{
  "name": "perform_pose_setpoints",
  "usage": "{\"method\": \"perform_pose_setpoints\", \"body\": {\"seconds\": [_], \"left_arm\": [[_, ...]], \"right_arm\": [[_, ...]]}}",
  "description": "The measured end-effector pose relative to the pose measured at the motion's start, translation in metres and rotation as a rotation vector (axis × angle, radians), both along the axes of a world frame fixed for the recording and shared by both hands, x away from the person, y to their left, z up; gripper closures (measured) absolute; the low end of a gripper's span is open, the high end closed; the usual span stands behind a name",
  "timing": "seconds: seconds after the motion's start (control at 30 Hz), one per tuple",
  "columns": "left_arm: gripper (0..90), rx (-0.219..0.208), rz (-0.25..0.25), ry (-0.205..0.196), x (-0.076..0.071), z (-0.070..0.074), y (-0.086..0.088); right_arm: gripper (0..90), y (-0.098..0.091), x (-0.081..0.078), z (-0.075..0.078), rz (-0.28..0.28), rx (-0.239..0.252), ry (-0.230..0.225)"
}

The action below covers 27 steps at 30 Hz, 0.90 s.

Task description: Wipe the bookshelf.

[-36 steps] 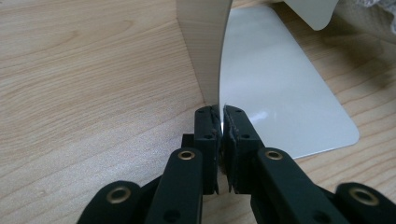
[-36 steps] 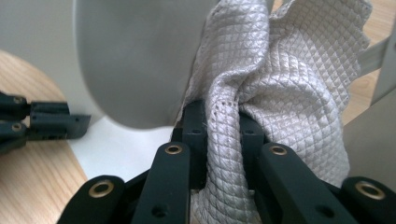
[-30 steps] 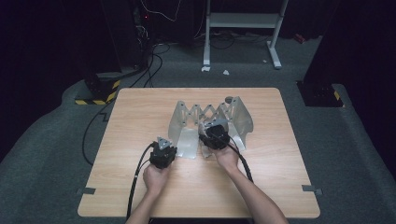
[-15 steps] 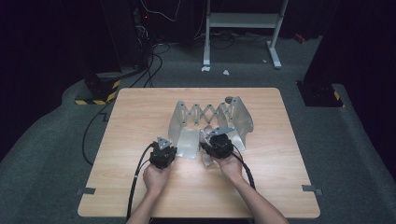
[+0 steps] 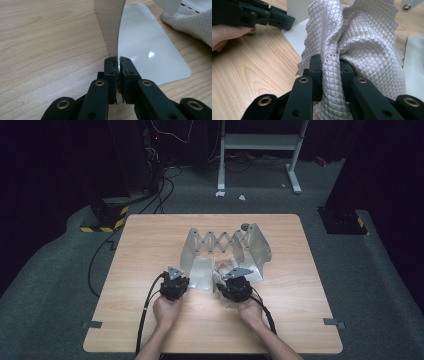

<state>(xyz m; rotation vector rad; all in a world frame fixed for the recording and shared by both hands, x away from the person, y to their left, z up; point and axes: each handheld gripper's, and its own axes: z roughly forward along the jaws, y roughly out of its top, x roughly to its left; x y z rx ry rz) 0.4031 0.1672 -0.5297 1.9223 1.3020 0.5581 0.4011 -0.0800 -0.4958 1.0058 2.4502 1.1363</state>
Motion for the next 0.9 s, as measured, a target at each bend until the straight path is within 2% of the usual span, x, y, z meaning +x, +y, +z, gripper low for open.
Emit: {"method": "perform_pose_setpoints", "body": {"seconds": [0.17,0.33,0.37,0.47,0.73,0.83,0.9], "left_arm": [[83.9,0.001,0.0,0.0,0.0,0.0,0.0],[83.9,0.007,0.0,-0.005,0.0,0.0,-0.001],[83.8,0.004,-0.001,-0.002,0.0,0.0,0.0],[83.8,0.009,0.002,-0.005,0.0,0.0,-0.001],[83.7,0.01,0.002,-0.006,0.0,0.0,-0.001],[83.6,0.01,0.001,-0.005,0.0,0.0,-0.001],[83.6,0.01,0.002,-0.006,0.0,0.0,-0.001]], "right_arm": [[77.0,-0.001,-0.006,-0.005,0.002,-0.016,-0.009],[74.9,-0.004,-0.003,-0.013,-0.017,-0.025,0.01],[73.1,-0.005,-0.001,-0.017,-0.027,-0.031,0.031],[68.4,-0.006,-0.001,-0.02,-0.021,-0.038,0.033],[53.1,-0.014,-0.01,-0.007,-0.024,-0.003,-0.013],[50.3,-0.019,-0.014,-0.003,-0.027,0.002,-0.039],[49.2,-0.022,-0.014,-0.002,-0.029,0.011,-0.038]]}}
